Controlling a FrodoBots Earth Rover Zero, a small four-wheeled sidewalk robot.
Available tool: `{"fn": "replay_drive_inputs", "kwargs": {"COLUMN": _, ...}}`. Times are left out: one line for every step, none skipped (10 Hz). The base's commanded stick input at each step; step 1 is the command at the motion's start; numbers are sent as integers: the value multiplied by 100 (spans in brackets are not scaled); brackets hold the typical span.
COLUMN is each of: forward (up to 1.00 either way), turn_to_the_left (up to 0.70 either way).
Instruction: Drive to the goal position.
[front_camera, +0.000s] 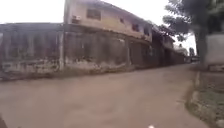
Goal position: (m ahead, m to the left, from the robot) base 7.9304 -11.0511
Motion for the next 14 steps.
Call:
{"fn": "replay_drive_inputs", "kwargs": {"forward": 100, "turn_to_the_left": -14}}
{"fn": "replay_drive_inputs", "kwargs": {"forward": 100, "turn_to_the_left": -14}}
{"fn": "replay_drive_inputs", "kwargs": {"forward": 100, "turn_to_the_left": -14}}
{"fn": "replay_drive_inputs", "kwargs": {"forward": 100, "turn_to_the_left": -14}}
{"fn": "replay_drive_inputs", "kwargs": {"forward": 100, "turn_to_the_left": -14}}
{"fn": "replay_drive_inputs", "kwargs": {"forward": 100, "turn_to_the_left": -14}}
{"fn": "replay_drive_inputs", "kwargs": {"forward": 100, "turn_to_the_left": -14}}
{"fn": "replay_drive_inputs", "kwargs": {"forward": 100, "turn_to_the_left": -14}}
{"fn": "replay_drive_inputs", "kwargs": {"forward": 100, "turn_to_the_left": -14}}
{"fn": "replay_drive_inputs", "kwargs": {"forward": 100, "turn_to_the_left": -14}}
{"fn": "replay_drive_inputs", "kwargs": {"forward": 100, "turn_to_the_left": -14}}
{"fn": "replay_drive_inputs", "kwargs": {"forward": 100, "turn_to_the_left": -14}}
{"fn": "replay_drive_inputs", "kwargs": {"forward": 100, "turn_to_the_left": -14}}
{"fn": "replay_drive_inputs", "kwargs": {"forward": 100, "turn_to_the_left": -14}}
